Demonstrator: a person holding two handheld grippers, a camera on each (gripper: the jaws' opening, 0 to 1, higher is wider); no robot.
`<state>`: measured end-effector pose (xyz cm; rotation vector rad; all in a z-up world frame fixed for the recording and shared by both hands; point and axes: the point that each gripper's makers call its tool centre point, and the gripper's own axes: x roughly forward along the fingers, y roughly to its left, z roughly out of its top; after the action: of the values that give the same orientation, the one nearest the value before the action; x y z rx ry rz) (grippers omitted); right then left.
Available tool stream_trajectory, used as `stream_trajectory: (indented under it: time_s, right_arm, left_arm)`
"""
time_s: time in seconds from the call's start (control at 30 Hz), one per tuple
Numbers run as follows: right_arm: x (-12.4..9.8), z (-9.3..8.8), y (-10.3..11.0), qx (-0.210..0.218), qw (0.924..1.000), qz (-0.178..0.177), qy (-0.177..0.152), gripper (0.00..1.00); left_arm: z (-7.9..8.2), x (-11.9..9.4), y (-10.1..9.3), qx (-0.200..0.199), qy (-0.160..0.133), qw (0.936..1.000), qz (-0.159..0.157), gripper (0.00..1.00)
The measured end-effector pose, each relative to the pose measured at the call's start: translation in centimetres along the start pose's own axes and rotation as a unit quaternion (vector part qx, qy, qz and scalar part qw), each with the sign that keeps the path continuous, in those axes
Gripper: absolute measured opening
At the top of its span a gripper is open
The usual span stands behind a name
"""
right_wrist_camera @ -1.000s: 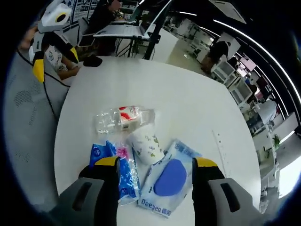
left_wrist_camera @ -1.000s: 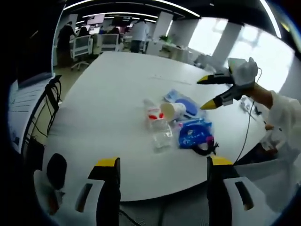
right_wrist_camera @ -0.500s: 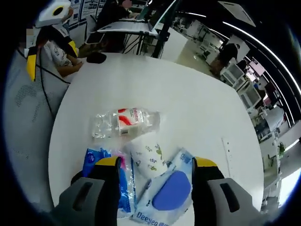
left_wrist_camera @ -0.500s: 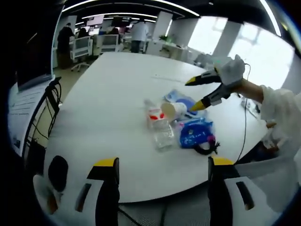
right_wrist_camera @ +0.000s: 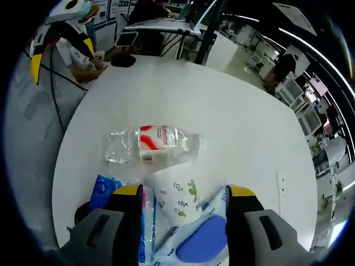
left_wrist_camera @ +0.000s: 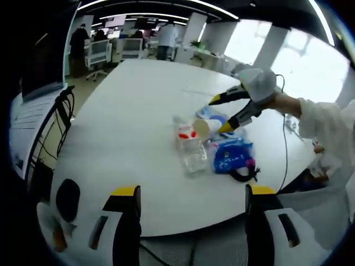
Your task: Arrange the tabletop items into an orderly group along one side of the table until the central work area is clear of visible clutter.
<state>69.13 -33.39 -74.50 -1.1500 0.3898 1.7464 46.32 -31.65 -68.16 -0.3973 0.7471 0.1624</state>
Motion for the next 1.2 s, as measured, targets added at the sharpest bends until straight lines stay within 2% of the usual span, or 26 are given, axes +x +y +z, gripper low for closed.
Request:
stream_trajectory:
  time_s: [0.1, 0.2, 0.37, 0.73, 0.87, 1.0, 1.2]
  right_arm:
    - [0.5, 0.2, 0.5, 0.015, 0.9997, 0.018, -0.008, 0.58]
    - [1.2, -0.4, 0.5, -0.003, 0.9996, 0.028, 0.003, 0.58]
    - [2.0, -1.2, 0.7, -0.010, 0.9991, 0.039, 0.013, 0.58]
    - [4.0, -0.9, 0.9, -0.014, 0.9981, 0.057, 0.018, 0.56]
    - [4.6, -1.0, 1.0, -0.022, 0.9973, 0.067, 0.021, 0.52]
    - [4.7, -0.9, 1.2, -0.022, 0.9963, 0.080, 0.019, 0.41]
    - [4.7, -0.5, 0.7, -0.011, 0.9973, 0.072, 0.005, 0.38]
  left_arm:
    - [0.3, -0.2, 0.4, -0.011, -0.007, 0.9999, 0.005, 0.74]
    - [0.3, -0.2, 0.5, -0.015, -0.009, 0.9998, 0.007, 0.74]
    - [0.1, -0.1, 0.4, -0.013, -0.003, 0.9999, 0.008, 0.74]
    - [0.2, -0.1, 0.9, -0.023, -0.007, 0.9997, 0.011, 0.74]
    - [0.4, -0.2, 1.1, -0.033, -0.013, 0.9993, 0.013, 0.74]
    - [0.3, -0.2, 1.1, -0.034, -0.013, 0.9992, 0.014, 0.74]
    - [0.4, -0.1, 1.2, -0.036, -0.013, 0.9992, 0.015, 0.74]
